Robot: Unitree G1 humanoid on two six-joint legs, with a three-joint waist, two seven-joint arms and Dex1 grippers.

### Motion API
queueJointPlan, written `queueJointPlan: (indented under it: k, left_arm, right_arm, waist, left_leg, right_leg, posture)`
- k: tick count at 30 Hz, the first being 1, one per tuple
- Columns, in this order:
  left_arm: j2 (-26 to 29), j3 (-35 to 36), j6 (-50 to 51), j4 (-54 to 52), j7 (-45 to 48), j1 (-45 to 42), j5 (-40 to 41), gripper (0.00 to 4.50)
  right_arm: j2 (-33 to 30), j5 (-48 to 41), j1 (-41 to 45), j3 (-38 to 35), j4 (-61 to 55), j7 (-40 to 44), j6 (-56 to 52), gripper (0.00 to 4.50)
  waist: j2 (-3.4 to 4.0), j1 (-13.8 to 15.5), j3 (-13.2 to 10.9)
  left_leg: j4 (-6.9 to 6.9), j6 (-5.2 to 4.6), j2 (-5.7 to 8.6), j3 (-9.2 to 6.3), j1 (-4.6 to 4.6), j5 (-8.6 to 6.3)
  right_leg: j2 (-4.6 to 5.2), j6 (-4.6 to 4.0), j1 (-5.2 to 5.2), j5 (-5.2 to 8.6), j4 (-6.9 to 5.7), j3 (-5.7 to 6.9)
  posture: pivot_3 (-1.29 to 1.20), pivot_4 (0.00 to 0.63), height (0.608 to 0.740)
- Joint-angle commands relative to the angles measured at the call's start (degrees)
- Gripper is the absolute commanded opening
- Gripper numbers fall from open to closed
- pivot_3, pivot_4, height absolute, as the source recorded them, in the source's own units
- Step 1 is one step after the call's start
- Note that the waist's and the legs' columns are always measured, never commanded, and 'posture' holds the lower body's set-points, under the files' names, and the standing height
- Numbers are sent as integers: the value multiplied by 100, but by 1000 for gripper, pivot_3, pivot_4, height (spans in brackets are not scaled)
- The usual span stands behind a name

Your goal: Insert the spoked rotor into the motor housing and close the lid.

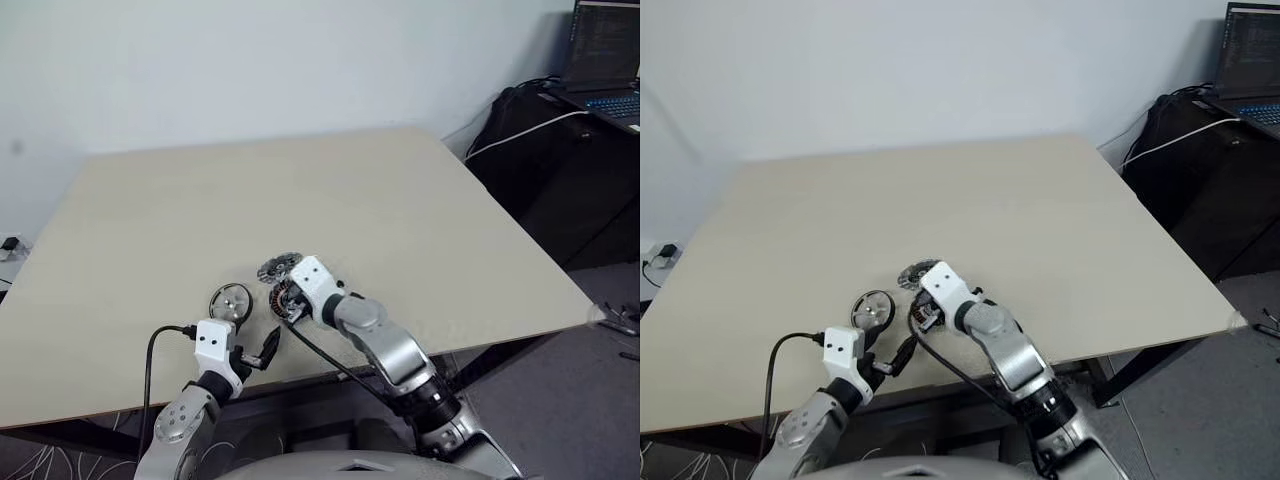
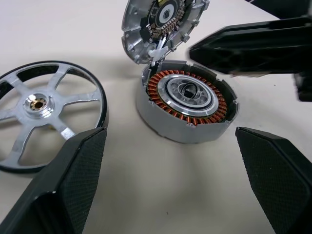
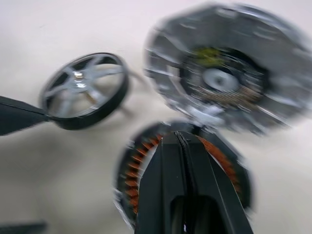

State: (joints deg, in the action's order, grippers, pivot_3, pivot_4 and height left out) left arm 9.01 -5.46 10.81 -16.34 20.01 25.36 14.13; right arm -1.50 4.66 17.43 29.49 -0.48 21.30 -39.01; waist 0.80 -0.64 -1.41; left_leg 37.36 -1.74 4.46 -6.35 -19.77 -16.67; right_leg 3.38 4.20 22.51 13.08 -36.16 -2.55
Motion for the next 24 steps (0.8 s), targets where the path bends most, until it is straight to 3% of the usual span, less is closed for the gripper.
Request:
queueJointPlan:
  k: [1, 12, 24]
  left_arm:
    - [-42, -29, -98, -193, -14, 3, 20, 4500]
    - [-84, -13, -170, -139, 7, 43, 21, 4500]
    - [-54, -10, -176, -104, 57, 35, 21, 4500]
  right_arm:
    - [119, 137, 285, 106, 264, -34, 29, 39]
    - [202, 248, 450, -8, 992, -145, 172, 39]
    - [-166, 219, 62, -137, 575, -104, 37, 39]
  waist:
    - [0, 0, 0]
    - [1, -8, -1]
    - [6, -4, 4]
  left_leg:
    - [0, 0, 1, 0, -1, 0]
    - [-4, 1, 1, -1, 1, 0]
    - [-4, 1, 2, -1, 1, 0]
  right_leg:
    - [0, 0, 0, 0, 0, 0]
    - [-1, -1, 2, 0, -1, 0]
    - [0, 0, 1, 1, 0, 0]
  posture:
    - [0, 0, 740]
    - [0, 0, 740]
    - [0, 0, 740]
